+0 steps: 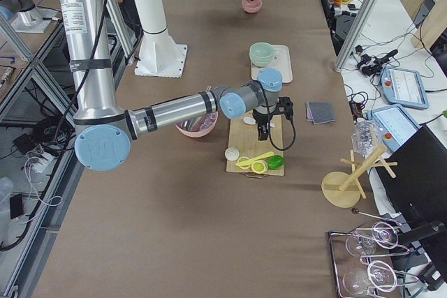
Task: Stack pink bowl on green and place spoon
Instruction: 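Grasp the pink bowl with the left gripper while the right reaches the spoon, then lower the pink bowl into the green bowl while the right grasps the spoon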
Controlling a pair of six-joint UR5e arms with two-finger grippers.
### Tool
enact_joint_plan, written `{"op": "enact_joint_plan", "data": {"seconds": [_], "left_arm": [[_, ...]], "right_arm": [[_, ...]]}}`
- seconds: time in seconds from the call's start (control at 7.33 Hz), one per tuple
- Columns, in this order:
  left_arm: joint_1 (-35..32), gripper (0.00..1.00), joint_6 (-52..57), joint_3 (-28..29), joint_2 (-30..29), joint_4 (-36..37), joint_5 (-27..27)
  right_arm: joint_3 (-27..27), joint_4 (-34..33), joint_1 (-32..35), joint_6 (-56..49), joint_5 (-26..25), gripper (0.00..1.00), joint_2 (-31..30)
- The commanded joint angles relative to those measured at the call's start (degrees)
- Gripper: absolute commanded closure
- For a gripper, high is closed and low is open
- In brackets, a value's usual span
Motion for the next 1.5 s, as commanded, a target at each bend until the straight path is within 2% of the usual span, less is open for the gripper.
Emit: {"op": "enact_joint_plan", "data": {"seconds": [0.0, 0.14, 0.27, 0.41, 0.55, 0.68, 1.23, 1.36], "left_arm": [[0.12, 1.0, -2.66, -2.3, -3.0, 0.92, -3.04], [0.12, 1.0, -12.17, -3.1, -8.34, 1.19, -6.72], [0.38, 1.0, -18.19, -3.2, -13.44, 1.28, -6.93], [1.42, 1.0, -24.34, -3.29, -18.97, 2.24, -6.94], [4.65, 1.0, -30.14, -3.11, -25.99, 6.43, -6.15], [8.52, 1.0, -34.11, -3.03, -30.75, 8.99, -0.84], [18.64, 1.0, -38.19, 0.13, -37.12, 9.11, 10.7], [19.79, 1.0, -40.55, 0.57, -38.26, 9.11, 11.16]], "right_arm": [[-0.75, -0.16, -1.01, 0.29, -0.21, 0.25, 1.1], [-0.93, -0.16, -2.58, 2.72, -0.3, 0.27, 3.03], [-0.93, -0.16, -4.95, 7.01, -1.69, 0.28, 4.78], [-1.37, -0.16, -8.62, 8.1, -6.15, 0.28, 5.15], [-2.68, -0.16, -10.58, 10.2, -7.67, 0.28, 7.24], [-4.35, -0.07, -12.33, 13.0, -7.77, 0.28, 7.96], [-10.05, -0.16, -12.44, 13.21, -7.77, 0.3, 11.64], [-10.95, -0.16, -12.44, 13.21, -7.42, 0.3, 12.35]]}}
